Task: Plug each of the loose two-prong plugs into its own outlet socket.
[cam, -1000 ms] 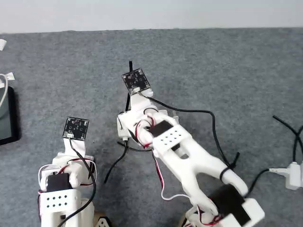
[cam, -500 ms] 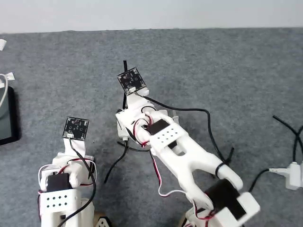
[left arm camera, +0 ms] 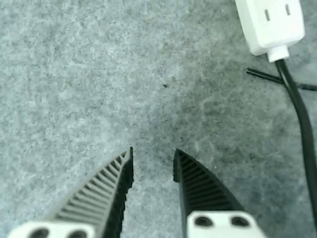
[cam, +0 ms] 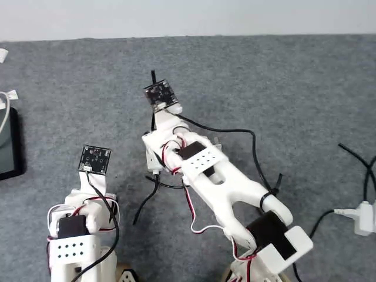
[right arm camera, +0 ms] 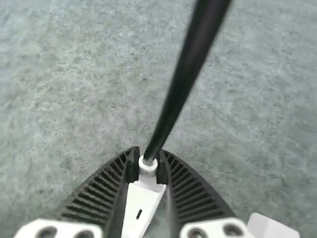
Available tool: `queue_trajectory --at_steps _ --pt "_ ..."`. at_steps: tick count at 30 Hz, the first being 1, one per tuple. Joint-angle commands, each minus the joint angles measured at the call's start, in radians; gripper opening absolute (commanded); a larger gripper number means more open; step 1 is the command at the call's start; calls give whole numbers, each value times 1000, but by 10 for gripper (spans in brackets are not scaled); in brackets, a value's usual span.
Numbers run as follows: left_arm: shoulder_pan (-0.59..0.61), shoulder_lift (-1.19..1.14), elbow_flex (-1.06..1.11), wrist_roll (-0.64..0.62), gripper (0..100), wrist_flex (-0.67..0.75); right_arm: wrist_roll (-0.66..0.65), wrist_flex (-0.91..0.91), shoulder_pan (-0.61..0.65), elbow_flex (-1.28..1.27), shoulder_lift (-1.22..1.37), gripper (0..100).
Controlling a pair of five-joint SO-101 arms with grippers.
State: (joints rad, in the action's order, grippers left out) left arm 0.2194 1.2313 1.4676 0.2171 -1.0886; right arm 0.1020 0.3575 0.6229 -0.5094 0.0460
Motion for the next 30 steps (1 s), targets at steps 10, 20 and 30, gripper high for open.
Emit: queue_trajectory --at_steps 10,20,30 --pt "5 9 -10 9 73 23 -9 -13 -5 60 -4 8" --pt "6 9 -10 11 73 23 -9 -15 13 38 -4 8" --pt "6 9 -10 11 73 23 -5 -13 16 23 -12 8"
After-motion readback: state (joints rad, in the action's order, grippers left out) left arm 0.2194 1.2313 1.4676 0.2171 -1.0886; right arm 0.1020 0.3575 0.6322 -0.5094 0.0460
